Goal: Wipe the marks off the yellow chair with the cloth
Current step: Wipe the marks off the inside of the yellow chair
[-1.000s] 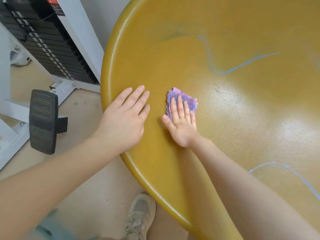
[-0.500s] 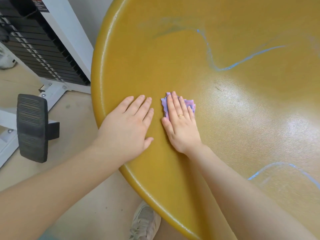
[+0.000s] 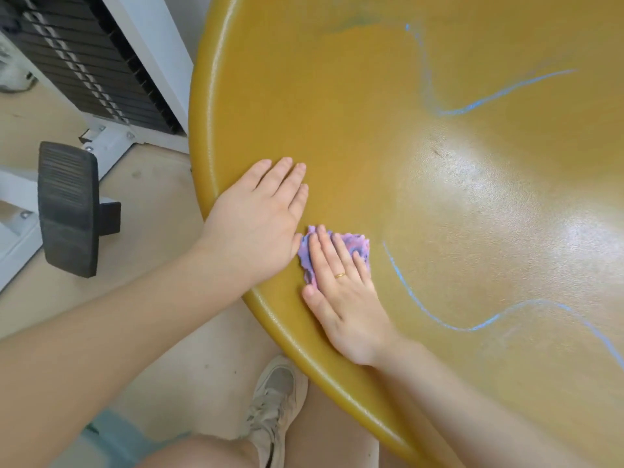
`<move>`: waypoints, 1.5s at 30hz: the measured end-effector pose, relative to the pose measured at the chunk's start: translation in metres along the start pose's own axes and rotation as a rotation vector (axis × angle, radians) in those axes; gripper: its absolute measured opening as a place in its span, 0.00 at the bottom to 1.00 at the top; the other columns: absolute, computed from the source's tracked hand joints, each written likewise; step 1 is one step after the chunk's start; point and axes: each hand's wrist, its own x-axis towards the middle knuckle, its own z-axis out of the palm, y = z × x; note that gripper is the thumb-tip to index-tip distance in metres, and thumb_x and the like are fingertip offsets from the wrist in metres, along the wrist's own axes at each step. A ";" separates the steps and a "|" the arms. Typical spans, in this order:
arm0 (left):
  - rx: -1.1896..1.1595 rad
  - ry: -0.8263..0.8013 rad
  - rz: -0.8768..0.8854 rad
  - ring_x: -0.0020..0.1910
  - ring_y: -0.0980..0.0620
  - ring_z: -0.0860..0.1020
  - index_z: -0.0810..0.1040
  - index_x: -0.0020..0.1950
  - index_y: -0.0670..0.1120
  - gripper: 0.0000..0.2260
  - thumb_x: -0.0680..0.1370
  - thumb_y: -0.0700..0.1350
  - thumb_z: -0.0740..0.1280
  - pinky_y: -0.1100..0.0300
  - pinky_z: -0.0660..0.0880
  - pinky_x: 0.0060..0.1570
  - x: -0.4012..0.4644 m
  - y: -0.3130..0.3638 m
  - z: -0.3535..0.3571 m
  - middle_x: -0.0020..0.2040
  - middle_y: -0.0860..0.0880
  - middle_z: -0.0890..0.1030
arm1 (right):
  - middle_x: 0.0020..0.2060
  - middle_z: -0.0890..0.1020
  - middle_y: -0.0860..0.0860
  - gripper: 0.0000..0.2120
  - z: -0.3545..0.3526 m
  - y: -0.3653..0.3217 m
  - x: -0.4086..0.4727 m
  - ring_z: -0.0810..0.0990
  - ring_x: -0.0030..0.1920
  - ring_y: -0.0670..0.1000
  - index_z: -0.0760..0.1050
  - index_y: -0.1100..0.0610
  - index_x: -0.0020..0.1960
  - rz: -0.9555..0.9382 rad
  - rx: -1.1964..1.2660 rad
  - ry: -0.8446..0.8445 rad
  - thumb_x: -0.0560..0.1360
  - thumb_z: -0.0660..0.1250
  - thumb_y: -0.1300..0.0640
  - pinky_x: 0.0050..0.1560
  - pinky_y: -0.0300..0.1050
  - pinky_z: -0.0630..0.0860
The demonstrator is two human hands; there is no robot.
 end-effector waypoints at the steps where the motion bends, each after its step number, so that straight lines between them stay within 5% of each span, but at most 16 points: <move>1: 0.012 -0.013 0.005 0.63 0.44 0.76 0.78 0.60 0.41 0.29 0.71 0.54 0.47 0.52 0.67 0.64 0.000 0.000 -0.002 0.64 0.41 0.77 | 0.68 0.33 0.34 0.29 -0.002 0.003 0.000 0.30 0.70 0.37 0.29 0.42 0.67 -0.025 0.001 -0.007 0.70 0.31 0.32 0.69 0.39 0.30; 7: 0.100 -0.002 0.002 0.74 0.45 0.59 0.60 0.73 0.43 0.29 0.75 0.55 0.46 0.51 0.55 0.73 -0.001 0.002 -0.006 0.75 0.42 0.60 | 0.74 0.42 0.41 0.32 -0.029 0.056 0.060 0.39 0.74 0.44 0.36 0.48 0.73 0.077 -0.166 0.159 0.72 0.34 0.39 0.72 0.48 0.38; 12: 0.070 -0.073 0.048 0.76 0.44 0.43 0.44 0.76 0.46 0.28 0.80 0.57 0.45 0.50 0.41 0.74 0.002 0.004 -0.003 0.77 0.43 0.42 | 0.76 0.40 0.47 0.28 -0.068 0.086 0.111 0.38 0.75 0.50 0.37 0.51 0.75 0.277 -0.139 0.234 0.81 0.47 0.48 0.72 0.53 0.37; 17: -0.038 -0.066 0.020 0.76 0.45 0.47 0.49 0.76 0.46 0.30 0.78 0.58 0.50 0.49 0.43 0.74 -0.002 0.007 -0.005 0.77 0.42 0.46 | 0.75 0.38 0.46 0.32 -0.042 0.060 0.073 0.35 0.74 0.47 0.34 0.50 0.74 0.210 -0.124 0.098 0.75 0.40 0.41 0.71 0.50 0.34; 21: -0.077 -0.002 0.014 0.68 0.44 0.71 0.74 0.65 0.44 0.29 0.71 0.59 0.54 0.50 0.64 0.68 -0.002 0.006 -0.007 0.68 0.41 0.72 | 0.71 0.33 0.39 0.31 -0.013 0.024 0.003 0.29 0.71 0.40 0.29 0.46 0.70 -0.024 -0.111 -0.054 0.72 0.29 0.34 0.71 0.44 0.32; 25: -0.145 -0.047 0.088 0.62 0.41 0.76 0.79 0.58 0.41 0.30 0.68 0.59 0.53 0.50 0.59 0.63 -0.003 0.009 -0.003 0.62 0.39 0.77 | 0.69 0.32 0.35 0.27 -0.012 0.016 -0.019 0.29 0.70 0.38 0.29 0.41 0.68 -0.087 -0.023 -0.163 0.70 0.30 0.38 0.70 0.39 0.29; 31: -0.168 -0.071 0.160 0.62 0.43 0.77 0.78 0.60 0.42 0.33 0.68 0.62 0.52 0.46 0.72 0.61 0.001 0.015 0.002 0.62 0.42 0.78 | 0.74 0.45 0.43 0.29 -0.030 0.069 0.046 0.42 0.73 0.44 0.40 0.48 0.73 -0.025 -0.212 0.148 0.75 0.39 0.39 0.71 0.44 0.40; 36: -0.156 -0.127 0.177 0.62 0.42 0.76 0.77 0.62 0.44 0.35 0.68 0.66 0.51 0.48 0.65 0.65 0.002 0.015 0.004 0.63 0.41 0.77 | 0.76 0.44 0.45 0.28 -0.068 0.109 0.095 0.42 0.75 0.48 0.41 0.49 0.75 0.198 -0.229 0.265 0.78 0.45 0.46 0.72 0.48 0.40; 38: -0.149 -0.102 0.168 0.66 0.43 0.72 0.74 0.66 0.46 0.36 0.69 0.66 0.48 0.48 0.60 0.68 0.003 0.017 -0.001 0.67 0.41 0.73 | 0.76 0.42 0.46 0.26 -0.074 0.112 0.099 0.41 0.75 0.48 0.40 0.50 0.75 0.226 -0.226 0.265 0.81 0.47 0.49 0.72 0.48 0.38; 42: -0.117 -0.168 0.176 0.77 0.47 0.45 0.48 0.76 0.50 0.35 0.74 0.67 0.46 0.51 0.41 0.74 0.000 0.018 -0.004 0.78 0.45 0.44 | 0.75 0.40 0.46 0.28 -0.059 0.092 0.066 0.37 0.74 0.47 0.38 0.51 0.75 0.209 -0.194 0.107 0.80 0.46 0.45 0.72 0.49 0.37; 45: -0.116 -0.183 0.174 0.76 0.47 0.43 0.45 0.76 0.50 0.36 0.75 0.66 0.51 0.51 0.40 0.74 0.003 0.022 -0.005 0.78 0.46 0.43 | 0.71 0.34 0.41 0.31 -0.034 0.068 0.006 0.32 0.71 0.43 0.30 0.48 0.71 0.085 -0.201 -0.060 0.73 0.37 0.38 0.72 0.47 0.35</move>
